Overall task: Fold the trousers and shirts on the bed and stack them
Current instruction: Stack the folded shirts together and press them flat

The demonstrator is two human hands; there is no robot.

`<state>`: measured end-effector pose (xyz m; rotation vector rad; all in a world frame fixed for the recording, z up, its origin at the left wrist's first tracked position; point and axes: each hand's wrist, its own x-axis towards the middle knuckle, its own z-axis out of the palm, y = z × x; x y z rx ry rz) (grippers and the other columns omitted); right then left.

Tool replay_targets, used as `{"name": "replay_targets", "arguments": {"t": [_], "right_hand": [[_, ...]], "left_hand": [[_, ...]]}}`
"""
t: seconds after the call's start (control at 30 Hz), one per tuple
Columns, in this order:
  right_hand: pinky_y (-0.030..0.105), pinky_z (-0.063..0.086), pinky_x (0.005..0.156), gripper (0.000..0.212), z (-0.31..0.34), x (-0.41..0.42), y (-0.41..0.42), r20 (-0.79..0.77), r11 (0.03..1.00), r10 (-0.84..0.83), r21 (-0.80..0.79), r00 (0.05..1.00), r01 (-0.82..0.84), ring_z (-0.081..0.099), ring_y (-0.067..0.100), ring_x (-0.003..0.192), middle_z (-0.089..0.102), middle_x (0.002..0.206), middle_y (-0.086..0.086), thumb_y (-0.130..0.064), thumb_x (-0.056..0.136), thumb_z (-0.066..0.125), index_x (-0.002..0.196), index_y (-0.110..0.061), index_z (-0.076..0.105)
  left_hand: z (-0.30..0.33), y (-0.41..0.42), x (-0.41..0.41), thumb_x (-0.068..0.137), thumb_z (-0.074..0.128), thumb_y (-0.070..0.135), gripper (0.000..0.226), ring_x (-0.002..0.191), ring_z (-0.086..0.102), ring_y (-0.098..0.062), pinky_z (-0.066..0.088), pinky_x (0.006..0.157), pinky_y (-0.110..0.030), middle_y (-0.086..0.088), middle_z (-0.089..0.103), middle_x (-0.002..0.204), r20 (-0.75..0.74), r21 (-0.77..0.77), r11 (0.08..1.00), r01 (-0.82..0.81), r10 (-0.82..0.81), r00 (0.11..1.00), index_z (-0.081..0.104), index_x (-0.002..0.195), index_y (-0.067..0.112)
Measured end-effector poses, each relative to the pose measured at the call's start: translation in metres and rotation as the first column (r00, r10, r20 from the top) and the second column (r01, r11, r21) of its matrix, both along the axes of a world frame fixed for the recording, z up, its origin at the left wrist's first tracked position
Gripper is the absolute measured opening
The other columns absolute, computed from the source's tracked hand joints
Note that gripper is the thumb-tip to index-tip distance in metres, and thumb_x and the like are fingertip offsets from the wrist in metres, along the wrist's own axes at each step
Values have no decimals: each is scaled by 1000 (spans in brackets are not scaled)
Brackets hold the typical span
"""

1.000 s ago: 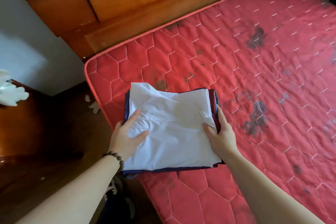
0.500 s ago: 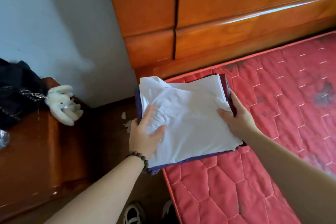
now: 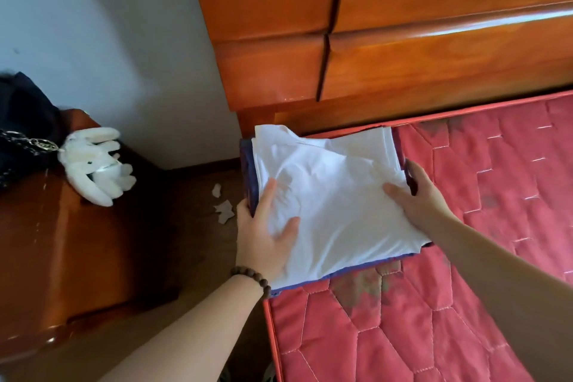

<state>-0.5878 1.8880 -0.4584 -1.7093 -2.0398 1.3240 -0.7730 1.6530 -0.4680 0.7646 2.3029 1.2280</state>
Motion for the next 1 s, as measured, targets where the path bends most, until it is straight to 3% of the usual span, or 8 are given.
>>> {"name": "replay_targets", "arguments": {"t": [0.2, 0.4, 0.53, 0.6, 0.7, 0.8, 0.9, 1.0], "right_hand": [[35, 51, 80, 75, 12, -10, 34, 80, 990, 137, -52, 987, -133, 61, 22, 100, 56, 121, -10, -42, 85, 65, 146, -42, 23], [31, 43, 82, 68, 5, -12, 36, -31, 992, 94, 90, 995, -91, 54, 13, 99, 50, 121, -18, -42, 84, 66, 142, -40, 31], [28, 49, 66, 66, 15, -30, 34, 122, 987, 150, -82, 981, -140, 61, 21, 93, 59, 125, -1, -51, 86, 60, 143, -33, 33], [43, 47, 92, 77, 27, -40, 31, 311, 993, 91, 42, 946, -109, 51, 33, 118, 47, 140, 11, -64, 85, 49, 149, -31, 23], [52, 19, 115, 69, 47, -57, 9, 327, 698, 92, 653, 940, -295, 28, 34, 138, 35, 147, 18, -55, 88, 40, 144, -15, 37], [55, 13, 117, 55, 40, -82, -20, 495, 321, 463, 679, 735, -660, 23, 30, 144, 33, 153, 12, -43, 93, 44, 142, -17, 43], [54, -5, 117, 63, 19, -90, -8, 686, 329, 515, 395, 514, -858, -3, 22, 148, 5, 161, 1, -60, 94, 26, 151, -36, 17], [55, -8, 116, 70, -3, -78, 19, 727, 447, 413, 363, 549, -817, -13, 19, 147, -9, 161, 1, -76, 86, 9, 148, -47, -5]], "left_hand": [[3, 30, 5, 80, 71, 39, 74, 128, 41, -25, 36, 96, -21, -6, 29, 140, 45, -61, 995, -78, 81, 996, 32, 143, 44], [5, 25, -2, 77, 74, 38, 74, 115, 41, -4, 28, 85, 3, 0, 33, 135, -12, 39, 993, -112, 112, 994, 35, 138, 49], [8, 27, -15, 82, 68, 43, 73, 130, 39, -29, 36, 103, -31, -13, 29, 143, 100, -196, 979, -57, 77, 992, 29, 144, 45], [17, 27, -14, 88, 58, 47, 61, 138, 25, -37, 30, 109, -45, -19, 19, 152, -48, -263, 961, -80, 70, 996, 35, 144, 39], [34, 38, -15, 85, 53, 37, 54, 139, 25, -40, 26, 108, -59, -21, 28, 151, -517, -191, 981, -6, -95, 850, 51, 136, 17], [38, 69, -20, 87, 45, 39, 60, 145, 14, -34, 15, 114, -60, -15, 24, 155, -679, -342, 924, 174, -371, 634, 43, 141, 12], [24, 89, -31, 89, 33, 62, 77, 145, -12, -36, 3, 114, -61, -10, -6, 160, -521, -602, 779, 176, -550, 653, 14, 152, 21], [-3, 91, -38, 82, 24, 77, 86, 140, -25, -42, -1, 109, -69, 1, -26, 156, -392, -702, 701, 126, -527, 754, -10, 149, 36]]}}
